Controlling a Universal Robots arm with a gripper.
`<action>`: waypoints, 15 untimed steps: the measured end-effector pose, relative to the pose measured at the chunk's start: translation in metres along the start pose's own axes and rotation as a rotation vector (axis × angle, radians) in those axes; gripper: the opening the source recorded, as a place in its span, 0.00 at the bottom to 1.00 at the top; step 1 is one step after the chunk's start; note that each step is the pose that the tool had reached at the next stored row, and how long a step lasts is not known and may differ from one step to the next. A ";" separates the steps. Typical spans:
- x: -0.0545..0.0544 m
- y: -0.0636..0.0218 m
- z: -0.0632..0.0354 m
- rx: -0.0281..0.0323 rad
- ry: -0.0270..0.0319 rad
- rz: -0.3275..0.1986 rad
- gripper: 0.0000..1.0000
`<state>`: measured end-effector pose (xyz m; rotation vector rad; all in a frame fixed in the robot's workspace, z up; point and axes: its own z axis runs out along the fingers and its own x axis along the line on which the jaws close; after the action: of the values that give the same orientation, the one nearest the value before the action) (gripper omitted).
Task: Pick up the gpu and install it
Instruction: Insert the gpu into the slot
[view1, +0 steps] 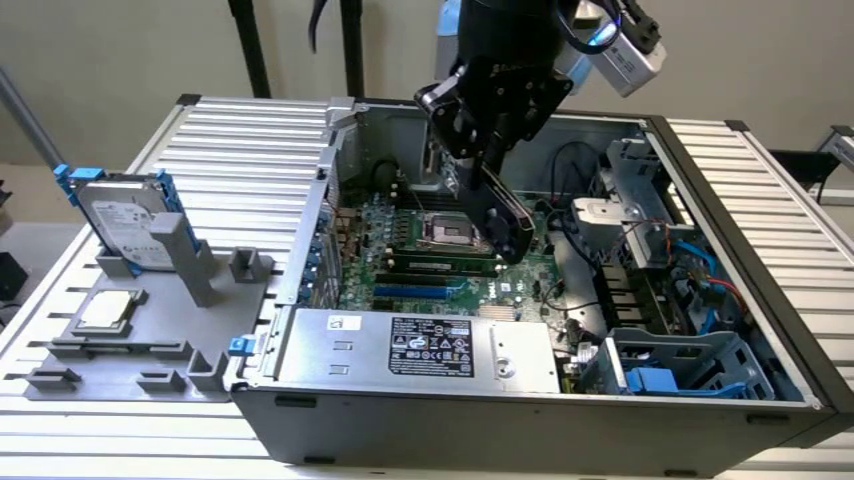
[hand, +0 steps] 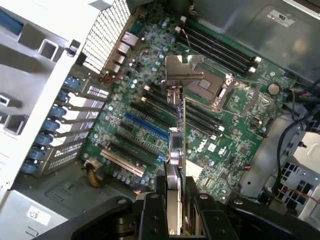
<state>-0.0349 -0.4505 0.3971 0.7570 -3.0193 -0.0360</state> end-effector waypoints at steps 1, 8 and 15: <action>0.000 0.0000 0.0006 0.0004 0.0006 -0.018 0.26; 0.000 -0.0002 0.0055 0.0032 0.0042 -0.146 0.26; 0.000 -0.0003 0.0103 0.0069 0.0066 -0.272 0.26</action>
<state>-0.0349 -0.4505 0.3868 1.1590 -2.8876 -0.0288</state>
